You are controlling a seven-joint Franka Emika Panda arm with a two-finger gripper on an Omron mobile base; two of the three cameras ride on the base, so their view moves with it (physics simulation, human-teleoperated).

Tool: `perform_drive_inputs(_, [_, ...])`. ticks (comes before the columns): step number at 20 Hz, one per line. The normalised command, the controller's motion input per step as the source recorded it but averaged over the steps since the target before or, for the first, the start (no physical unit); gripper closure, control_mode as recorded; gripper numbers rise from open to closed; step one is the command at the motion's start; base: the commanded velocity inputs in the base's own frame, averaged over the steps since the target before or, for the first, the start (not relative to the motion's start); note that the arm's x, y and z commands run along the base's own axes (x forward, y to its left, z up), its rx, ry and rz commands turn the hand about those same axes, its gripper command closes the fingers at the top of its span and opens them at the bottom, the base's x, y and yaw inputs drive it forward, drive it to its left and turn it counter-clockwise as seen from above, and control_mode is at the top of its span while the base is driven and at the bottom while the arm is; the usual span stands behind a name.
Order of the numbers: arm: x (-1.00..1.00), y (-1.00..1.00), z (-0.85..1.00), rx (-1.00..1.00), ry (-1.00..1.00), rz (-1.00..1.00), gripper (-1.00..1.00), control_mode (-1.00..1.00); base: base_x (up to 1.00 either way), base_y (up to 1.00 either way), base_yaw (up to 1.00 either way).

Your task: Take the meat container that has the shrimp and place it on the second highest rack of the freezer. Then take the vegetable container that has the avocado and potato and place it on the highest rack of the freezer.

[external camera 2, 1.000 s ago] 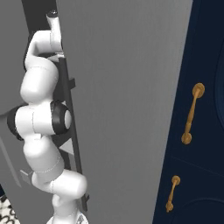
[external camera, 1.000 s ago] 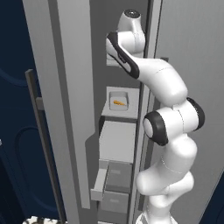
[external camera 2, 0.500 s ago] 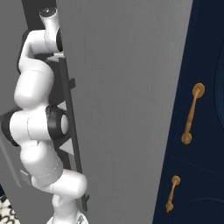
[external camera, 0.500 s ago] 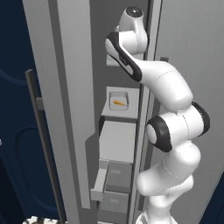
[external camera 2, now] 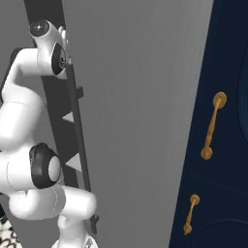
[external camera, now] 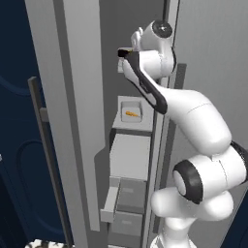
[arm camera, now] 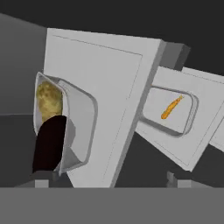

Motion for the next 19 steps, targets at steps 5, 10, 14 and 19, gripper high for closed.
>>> perform_drive_inputs(5, [-1.00,0.00,0.08,0.00,-0.21,0.00,-1.00,-1.00,0.00,0.00,0.00])
perform_drive_inputs(10, [-1.00,0.00,0.17,0.00,-0.16,0.00,-1.00,-1.00,0.00,0.00,0.00])
perform_drive_inputs(14, [-1.00,0.00,0.20,0.00,-0.07,0.00,-1.00,-1.00,0.00,0.00,0.00])
perform_drive_inputs(19, [-1.00,0.00,0.28,0.00,-0.03,0.00,-1.00,-1.00,0.00,0.00,0.00])
